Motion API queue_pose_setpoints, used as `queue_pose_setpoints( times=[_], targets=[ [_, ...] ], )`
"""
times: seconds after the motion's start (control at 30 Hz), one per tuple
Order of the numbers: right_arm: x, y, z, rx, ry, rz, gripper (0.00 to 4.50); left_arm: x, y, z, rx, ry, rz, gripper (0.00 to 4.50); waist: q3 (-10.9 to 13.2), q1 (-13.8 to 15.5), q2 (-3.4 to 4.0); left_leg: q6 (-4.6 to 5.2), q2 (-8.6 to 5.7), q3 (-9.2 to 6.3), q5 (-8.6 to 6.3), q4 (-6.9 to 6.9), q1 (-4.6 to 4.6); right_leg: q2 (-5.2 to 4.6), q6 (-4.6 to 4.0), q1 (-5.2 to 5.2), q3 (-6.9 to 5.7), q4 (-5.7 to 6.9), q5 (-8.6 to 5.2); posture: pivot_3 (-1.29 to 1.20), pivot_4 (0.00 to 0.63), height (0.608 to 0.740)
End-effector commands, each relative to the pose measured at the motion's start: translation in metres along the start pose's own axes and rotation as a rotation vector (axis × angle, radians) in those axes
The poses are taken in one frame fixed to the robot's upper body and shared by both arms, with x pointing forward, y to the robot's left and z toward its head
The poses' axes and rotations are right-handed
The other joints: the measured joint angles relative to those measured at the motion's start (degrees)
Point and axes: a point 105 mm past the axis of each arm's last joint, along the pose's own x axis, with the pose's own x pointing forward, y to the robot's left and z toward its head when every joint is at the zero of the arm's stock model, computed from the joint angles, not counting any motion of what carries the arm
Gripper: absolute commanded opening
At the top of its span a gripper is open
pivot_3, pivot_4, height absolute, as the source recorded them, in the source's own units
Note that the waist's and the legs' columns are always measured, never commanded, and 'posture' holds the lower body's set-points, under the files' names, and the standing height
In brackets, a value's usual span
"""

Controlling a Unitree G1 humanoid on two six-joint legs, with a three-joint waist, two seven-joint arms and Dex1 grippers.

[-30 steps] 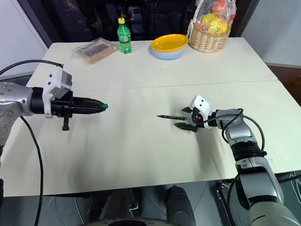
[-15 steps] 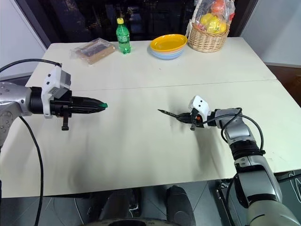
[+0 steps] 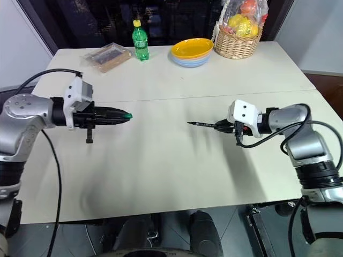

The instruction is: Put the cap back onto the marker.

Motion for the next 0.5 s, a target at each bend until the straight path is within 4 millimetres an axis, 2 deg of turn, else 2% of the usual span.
queue_pose_setpoints(
  times=[0.03,0.23,0.5],
  targets=[
    [-0.006,-0.004,0.031,-0.081,-0.048,-0.005,0.03,0.004,0.001,0.002,0.09,0.012,-0.035,0.0,0.0,0.03,0.0,0.0,0.0,0.0,0.0,0.0,0.0,0.0,0.0,-0.01,0.0,0.01,0.0,0.0,0.15,0.74],
    [0.003,-0.002,0.057,-0.14,-0.098,0.012,0.03,0.015,0.004,-0.002,0.163,0.034,-0.08,0.0,0.0,0.23,0.0,0.19,-0.01,0.04,-0.11,0.03,-0.07,-0.01,-0.01,-0.07,0.02,0.01,0.0,0.0,0.15,0.74],
    [0.012,0.001,0.064,-0.16,-0.12,0.038,0.03,0.02,0.01,0.0,0.198,0.035,-0.075,0.0,0.0,0.13,0.0,0.21,-0.01,0.04,-0.12,0.03,-0.08,-0.01,-0.01,-0.08,0.02,0.02,0.0,0.0,0.15,0.74]
  ],
)
